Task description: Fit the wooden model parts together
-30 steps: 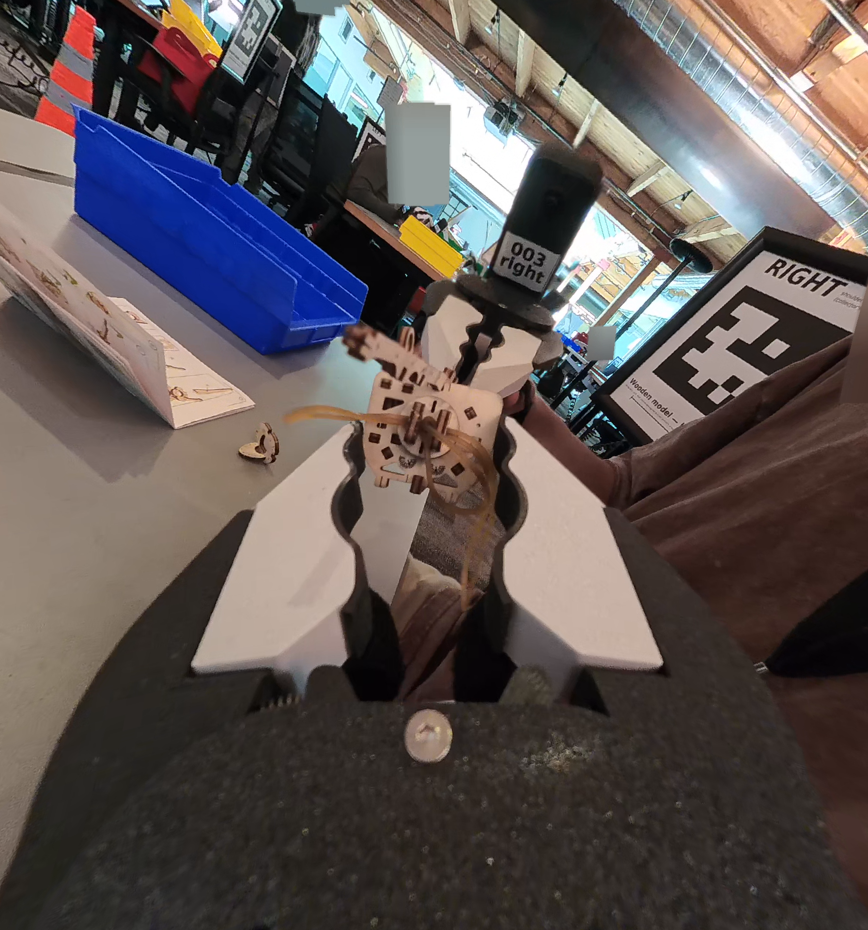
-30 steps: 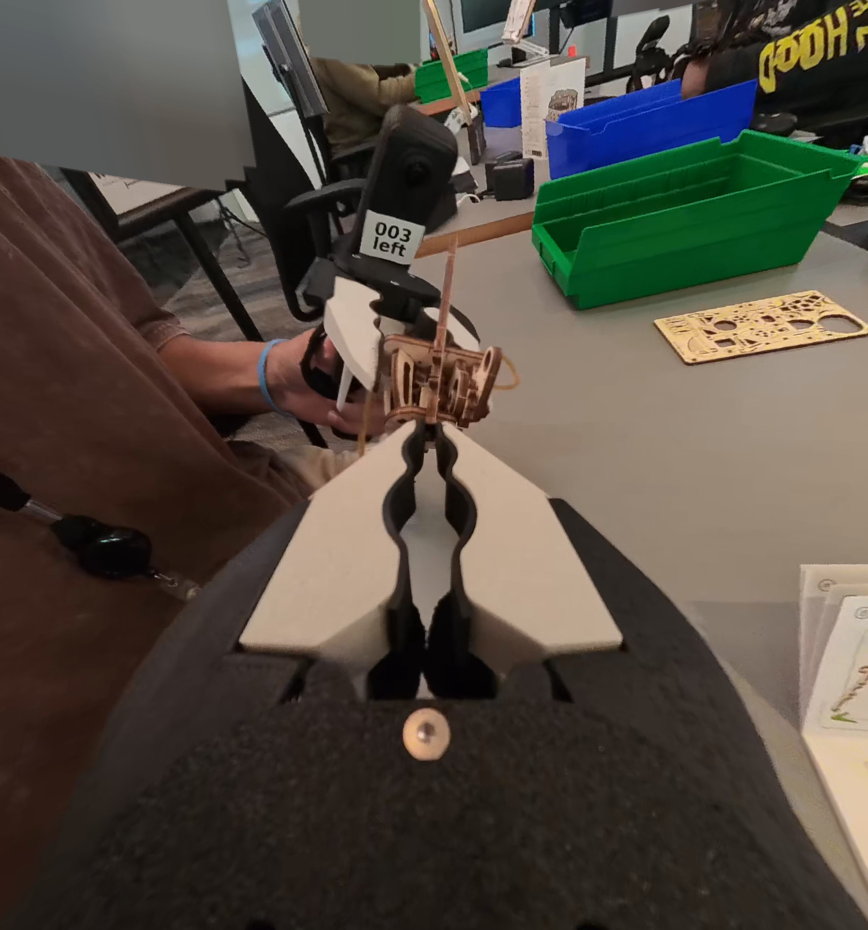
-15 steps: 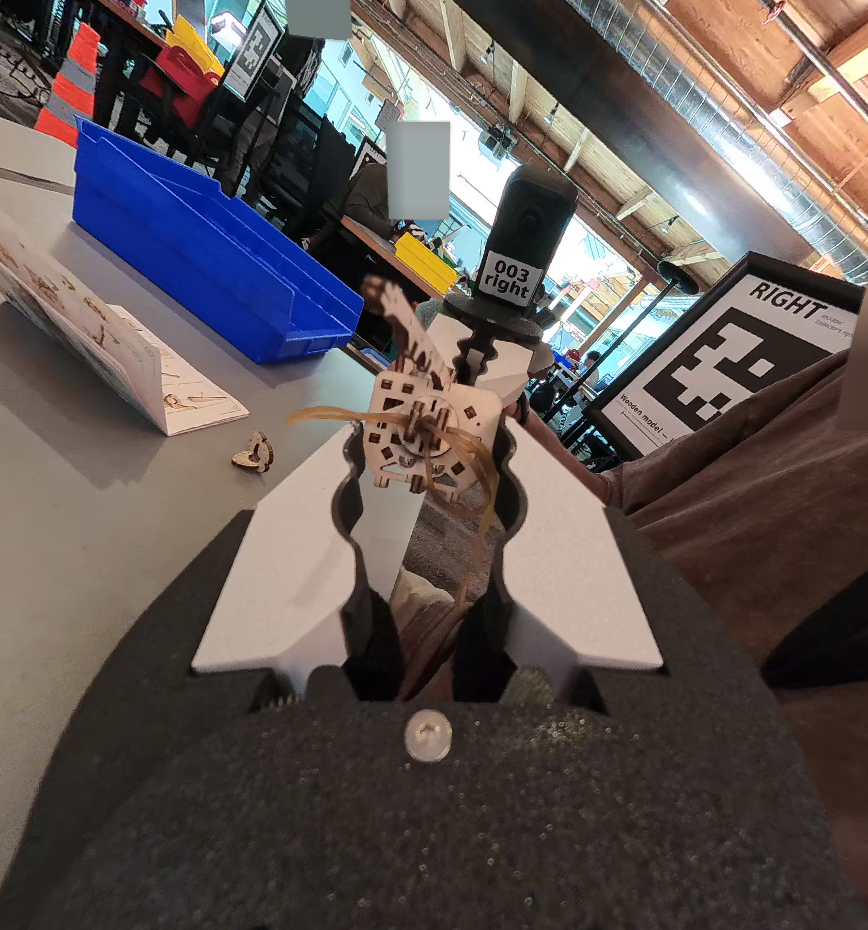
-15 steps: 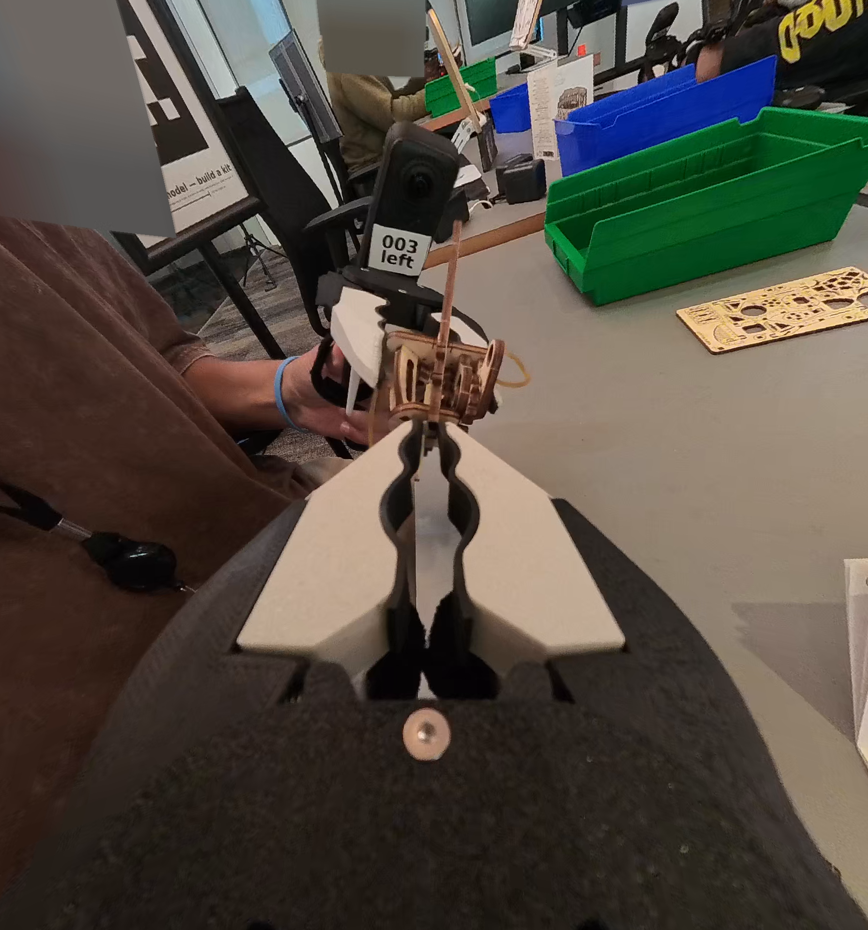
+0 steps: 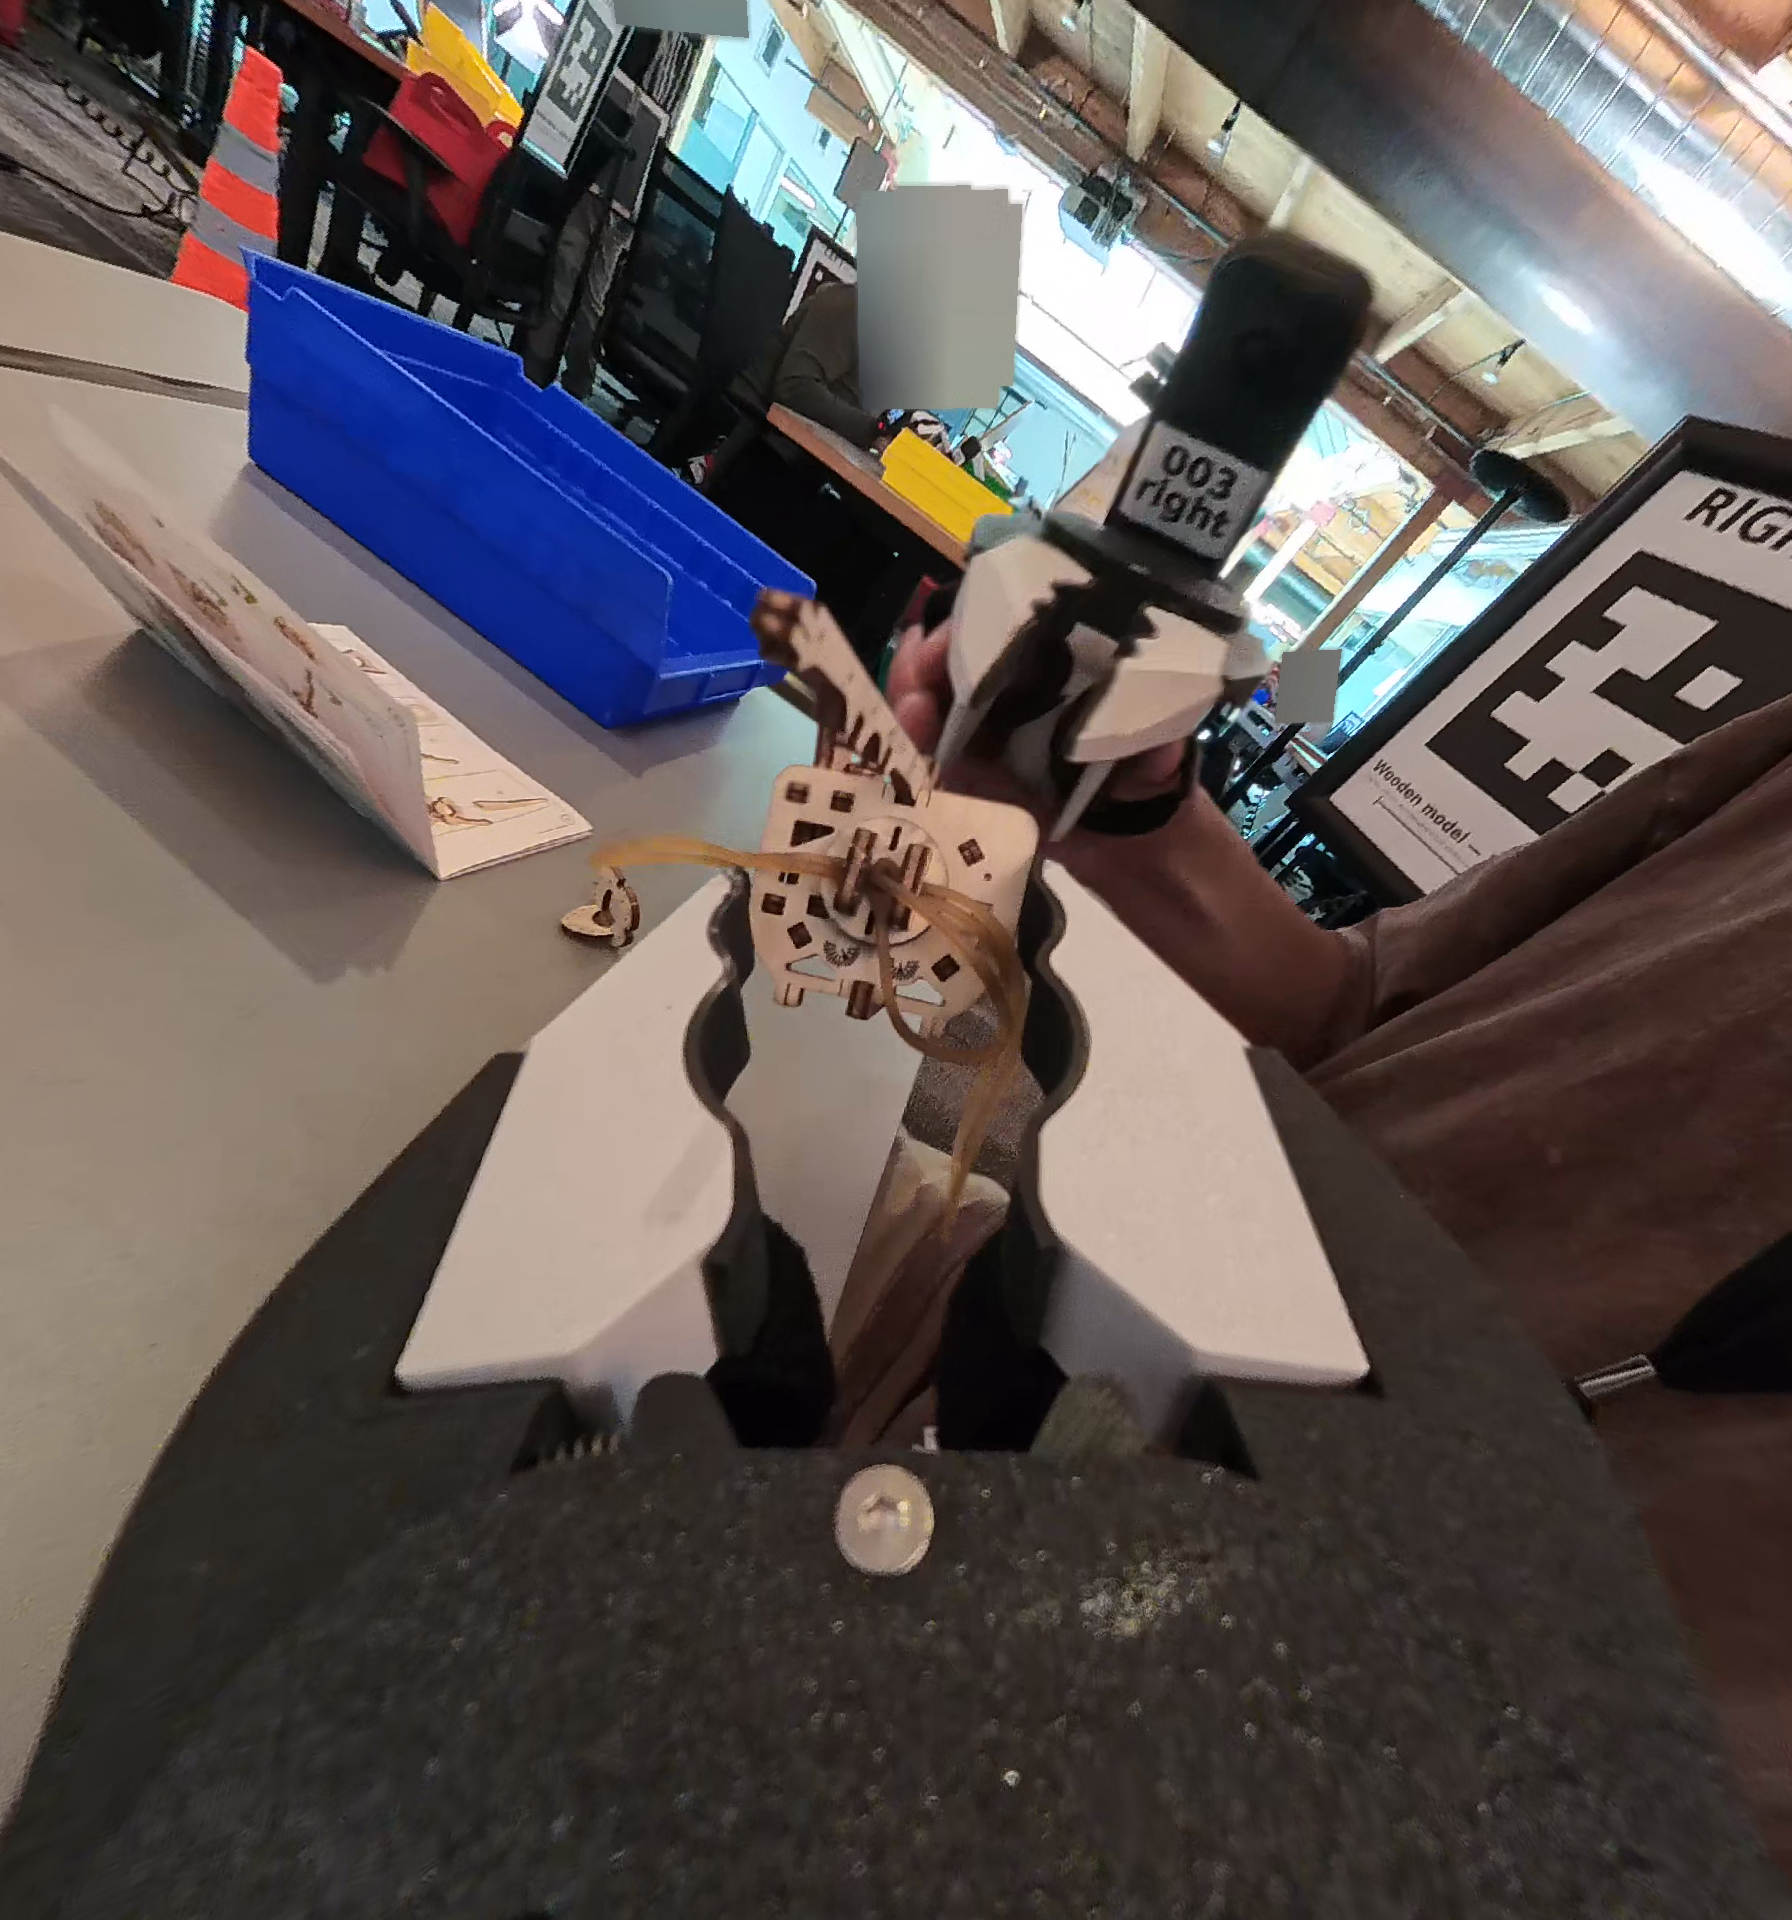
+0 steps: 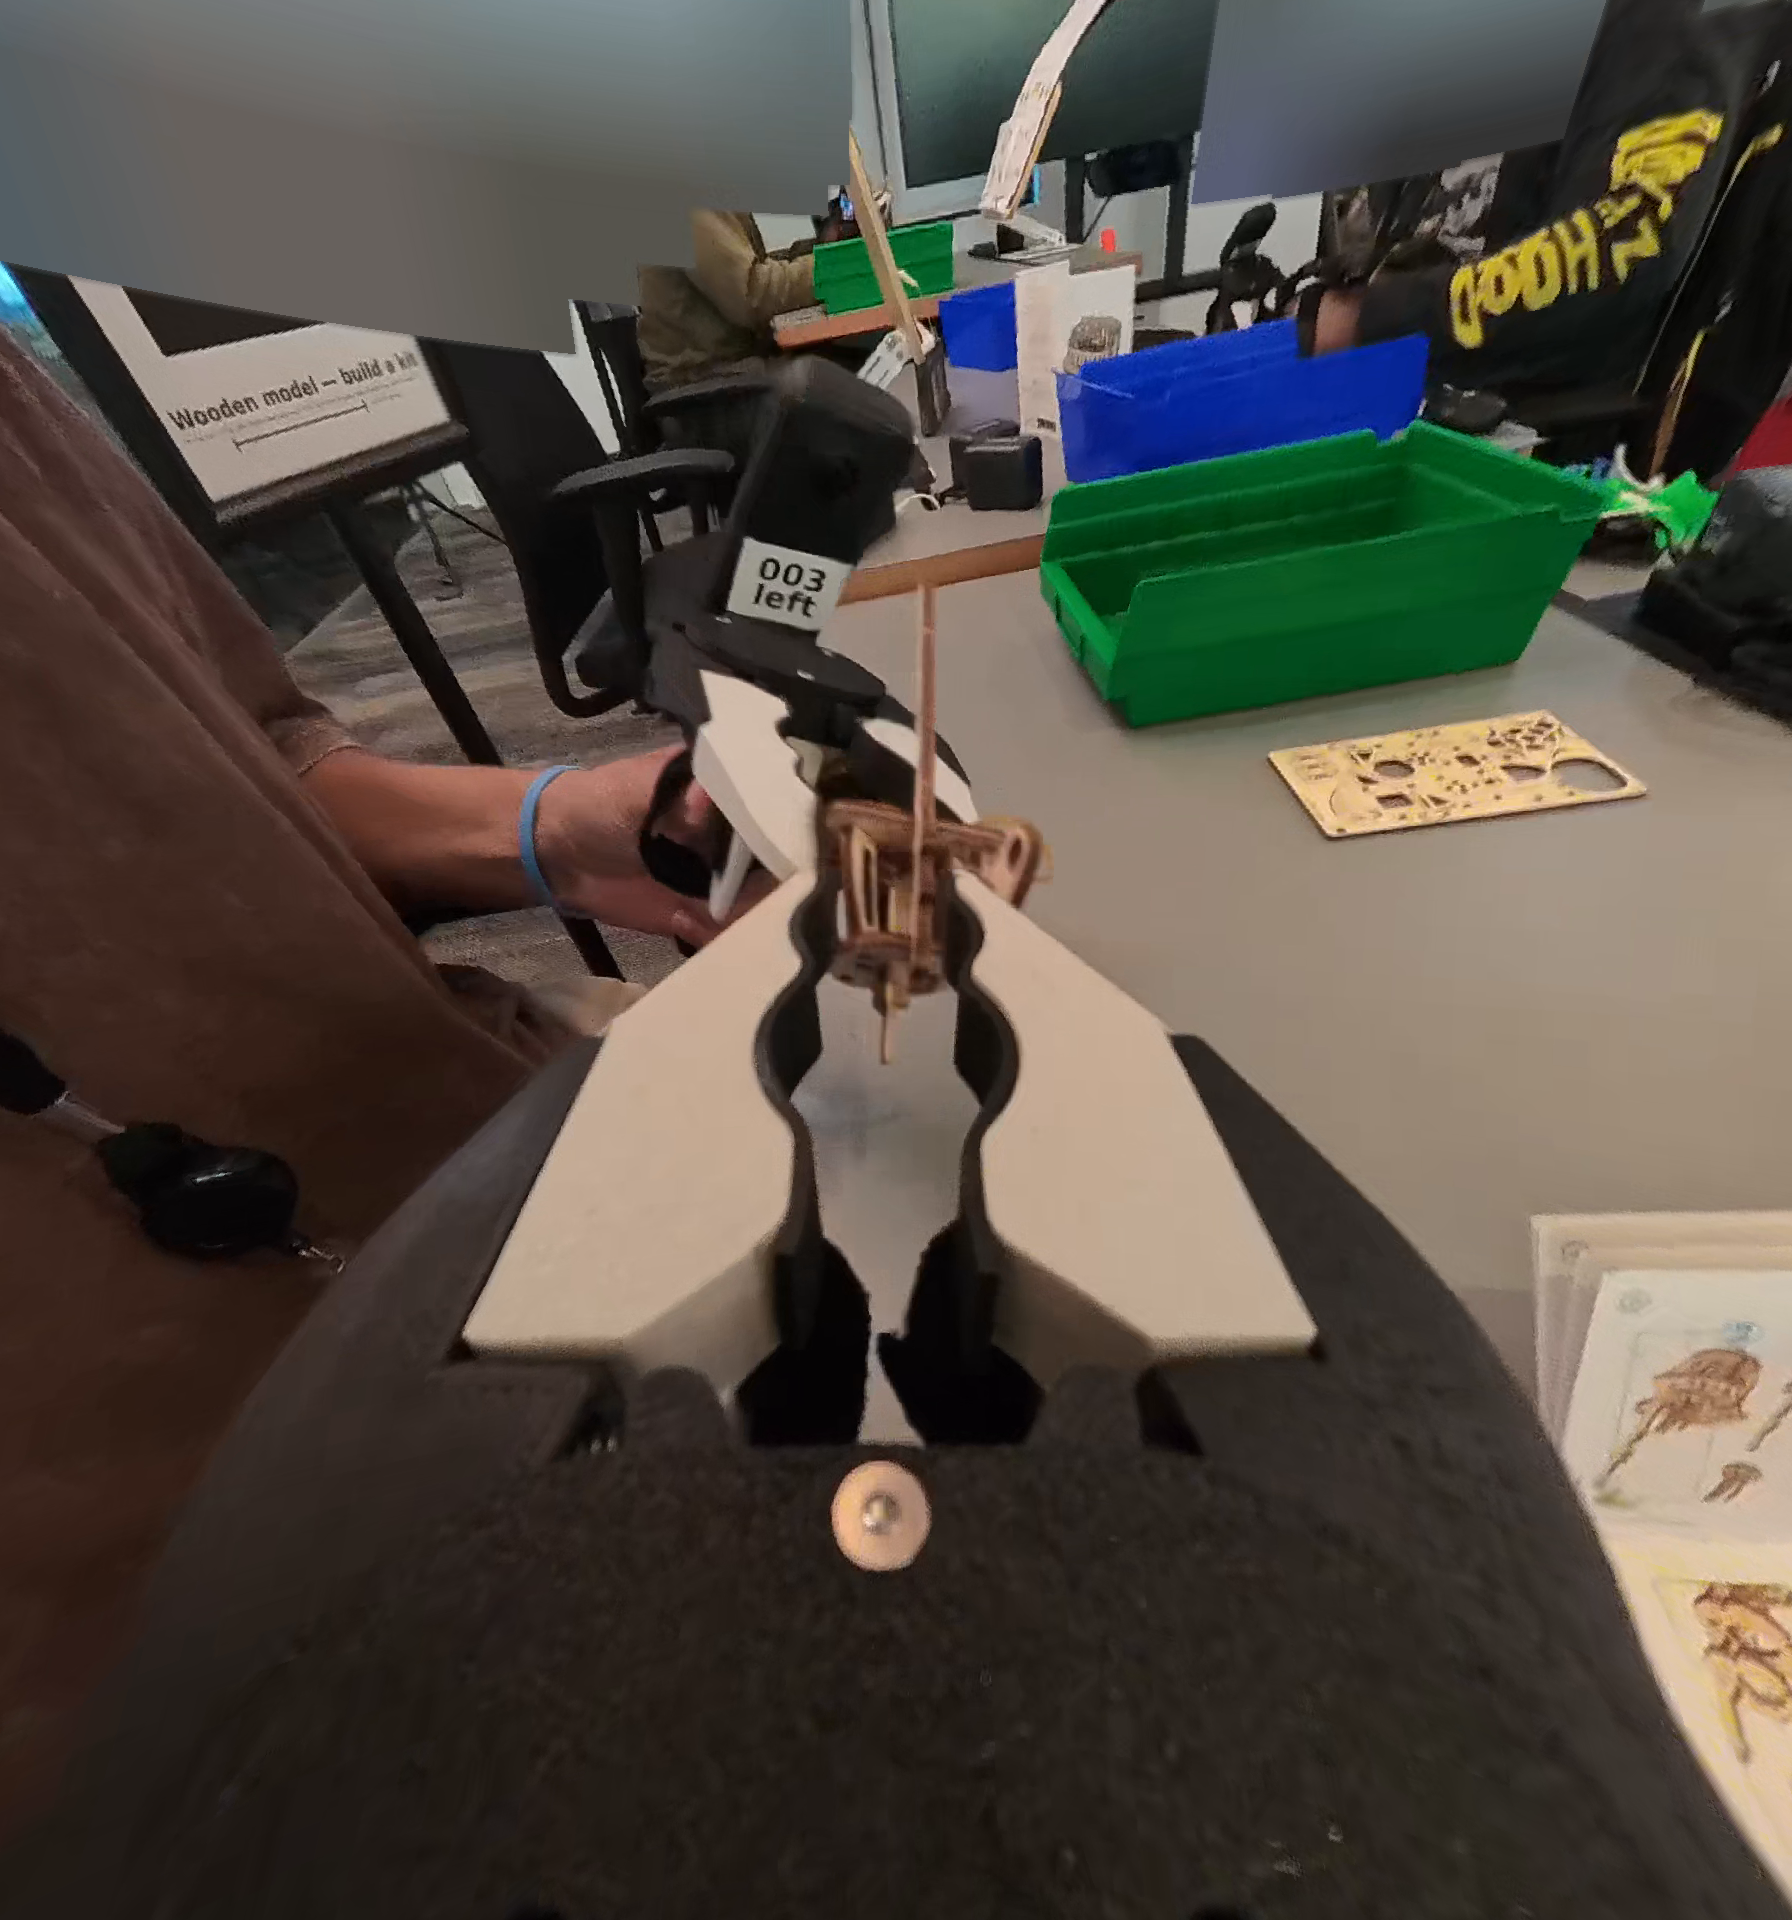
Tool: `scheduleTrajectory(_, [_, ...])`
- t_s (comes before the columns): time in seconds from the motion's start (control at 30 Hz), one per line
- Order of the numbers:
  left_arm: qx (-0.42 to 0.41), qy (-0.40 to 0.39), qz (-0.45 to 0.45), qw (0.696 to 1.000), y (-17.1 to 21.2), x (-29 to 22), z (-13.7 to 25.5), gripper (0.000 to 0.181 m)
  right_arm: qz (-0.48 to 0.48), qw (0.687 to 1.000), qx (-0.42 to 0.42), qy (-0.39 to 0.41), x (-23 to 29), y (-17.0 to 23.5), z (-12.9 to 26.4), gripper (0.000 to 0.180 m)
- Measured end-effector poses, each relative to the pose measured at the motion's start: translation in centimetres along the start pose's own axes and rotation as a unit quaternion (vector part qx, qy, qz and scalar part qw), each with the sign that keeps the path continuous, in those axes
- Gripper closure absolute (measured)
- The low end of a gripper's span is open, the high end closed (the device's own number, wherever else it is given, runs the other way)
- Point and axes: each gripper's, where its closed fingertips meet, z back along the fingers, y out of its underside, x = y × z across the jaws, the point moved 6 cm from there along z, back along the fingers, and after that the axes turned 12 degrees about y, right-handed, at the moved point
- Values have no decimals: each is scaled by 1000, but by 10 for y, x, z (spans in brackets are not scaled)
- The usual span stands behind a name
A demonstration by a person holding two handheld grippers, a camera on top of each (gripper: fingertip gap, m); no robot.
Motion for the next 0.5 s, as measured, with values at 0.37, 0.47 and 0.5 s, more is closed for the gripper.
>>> scheduleTrajectory(0.37, [12,-9,-2,1000,2,3,1,131,29,999,32,-9,14,8,-26,145])
scheduleTrajectory(0.47, [12,-11,-2,1000,1,4,2,131,25,999,22,-8,13,4,-24,144])
scheduleTrajectory(0.5, [10,-10,-2,1000,1,4,3,131,27,999,20,-4,12,3,-23,144])
